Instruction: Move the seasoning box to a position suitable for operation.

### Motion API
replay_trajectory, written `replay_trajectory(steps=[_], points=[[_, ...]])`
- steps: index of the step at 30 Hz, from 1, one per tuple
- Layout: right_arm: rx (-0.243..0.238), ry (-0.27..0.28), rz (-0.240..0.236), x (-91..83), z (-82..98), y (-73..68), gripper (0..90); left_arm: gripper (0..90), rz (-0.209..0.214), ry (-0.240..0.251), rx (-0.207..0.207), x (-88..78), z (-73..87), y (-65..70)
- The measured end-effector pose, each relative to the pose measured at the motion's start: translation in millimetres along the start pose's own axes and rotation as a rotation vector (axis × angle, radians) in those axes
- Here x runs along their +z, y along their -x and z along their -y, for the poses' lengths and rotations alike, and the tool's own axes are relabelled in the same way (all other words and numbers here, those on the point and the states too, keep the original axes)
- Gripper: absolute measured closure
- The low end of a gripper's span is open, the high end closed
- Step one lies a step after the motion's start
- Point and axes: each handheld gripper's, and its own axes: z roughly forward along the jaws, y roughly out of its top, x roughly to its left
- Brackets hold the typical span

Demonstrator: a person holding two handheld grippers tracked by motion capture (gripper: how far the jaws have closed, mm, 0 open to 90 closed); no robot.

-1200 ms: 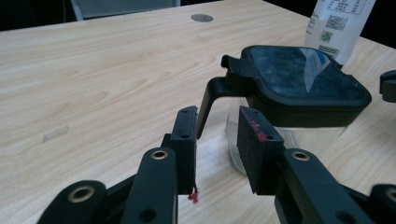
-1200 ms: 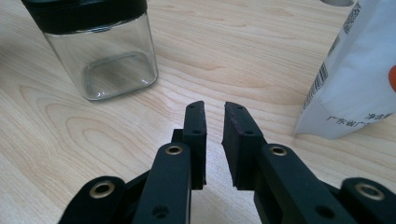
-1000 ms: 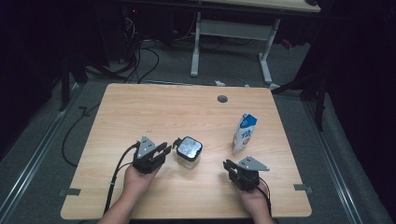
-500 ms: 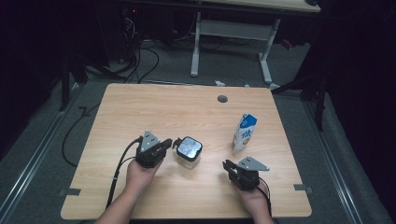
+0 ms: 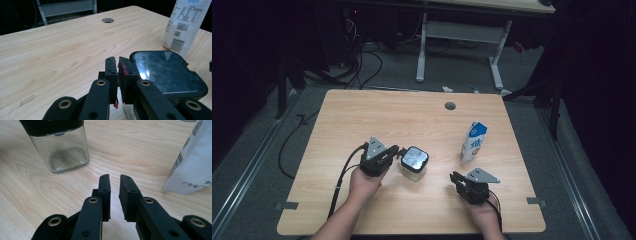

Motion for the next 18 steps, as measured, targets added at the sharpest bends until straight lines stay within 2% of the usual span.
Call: replay_trajectory(steps=[18], points=[[-0.015, 0.0, -0.004, 0.6, -0.1, -0.2, 79.3, 89.9, 0.008, -0.003, -0.003, 10.4, -6.3, 6.3]])
